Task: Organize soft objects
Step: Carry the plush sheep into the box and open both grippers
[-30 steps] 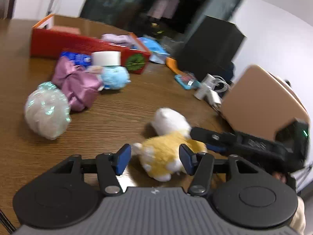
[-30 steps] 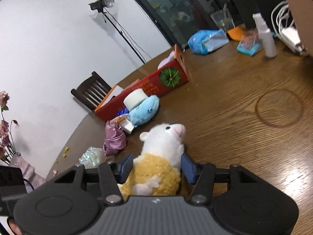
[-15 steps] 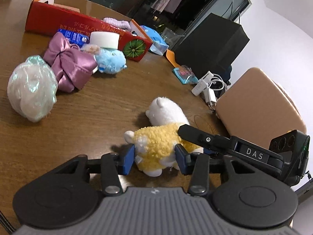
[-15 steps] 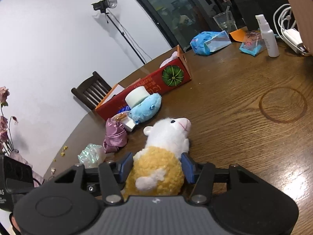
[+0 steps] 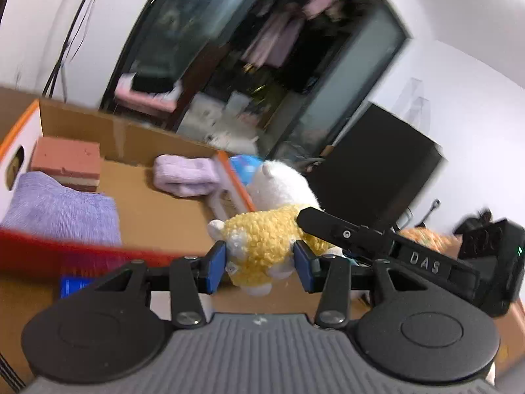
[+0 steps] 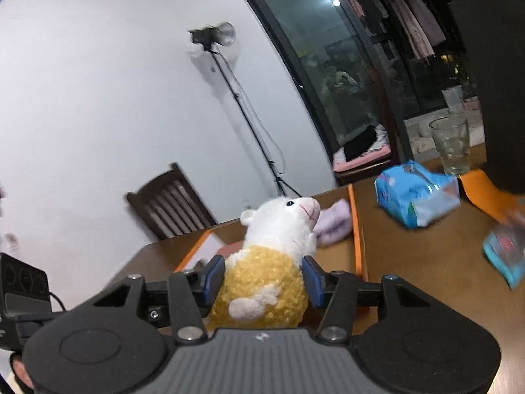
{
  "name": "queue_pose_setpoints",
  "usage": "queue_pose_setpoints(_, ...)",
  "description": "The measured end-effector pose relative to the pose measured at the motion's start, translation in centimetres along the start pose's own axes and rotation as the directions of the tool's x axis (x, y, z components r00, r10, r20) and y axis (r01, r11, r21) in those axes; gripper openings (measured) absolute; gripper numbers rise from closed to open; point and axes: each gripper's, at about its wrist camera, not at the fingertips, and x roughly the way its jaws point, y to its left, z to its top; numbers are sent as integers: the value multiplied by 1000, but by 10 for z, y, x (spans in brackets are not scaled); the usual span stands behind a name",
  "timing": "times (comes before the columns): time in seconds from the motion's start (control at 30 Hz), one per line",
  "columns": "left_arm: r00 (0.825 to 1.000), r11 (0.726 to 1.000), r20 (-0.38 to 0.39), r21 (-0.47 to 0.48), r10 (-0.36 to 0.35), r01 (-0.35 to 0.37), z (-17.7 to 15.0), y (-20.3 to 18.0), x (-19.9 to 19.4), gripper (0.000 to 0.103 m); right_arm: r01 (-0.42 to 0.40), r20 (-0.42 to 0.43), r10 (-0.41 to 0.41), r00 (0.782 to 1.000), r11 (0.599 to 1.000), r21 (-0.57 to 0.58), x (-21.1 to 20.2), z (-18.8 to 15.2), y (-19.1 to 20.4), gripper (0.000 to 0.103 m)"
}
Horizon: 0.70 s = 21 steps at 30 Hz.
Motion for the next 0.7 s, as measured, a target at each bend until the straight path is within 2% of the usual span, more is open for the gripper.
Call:
queue_pose_setpoints(0.07,1000,999,-24,-38,17,-18,13,18,25,45,40,-38,-40,998,999,1,35,11,-8,50)
queue_pose_setpoints(0.17,996,997,-62,-44,57,-60,18,34,57,44,90,-86,-92,992,996,-21,73,13,-17,50)
queue_pose_setpoints(0.23,992,995,-103,-61,69,-75,18,43,72,45,127,-104,-130,986,991,-36,88,10,-20,50)
queue_pose_setpoints(0.33,988,994,-113,-20,109,-112,14,46,83,43,181,-127,-188,974,982,-61,100,2,-22,49)
queue_pose_setpoints(0.4,989,994,-103,-9,105,-106,12,43,80,44,211,-101,-221,970,972,-108,98,-5,-18,43)
queue_pose_setpoints(0.5,989,994,-97,16,112,-111,14,37,67,46,214,-104,-227,968,968,-130,92,-4,-12,46)
queue_pose_setpoints(0.67,987,981,-11,112,161,-159,23,14,6,49,212,-25,-219,975,965,-157,53,21,2,47)
queue_pose_setpoints(0.7,984,975,12,135,177,-177,24,10,-9,52,211,-8,-215,977,964,-161,42,27,6,48)
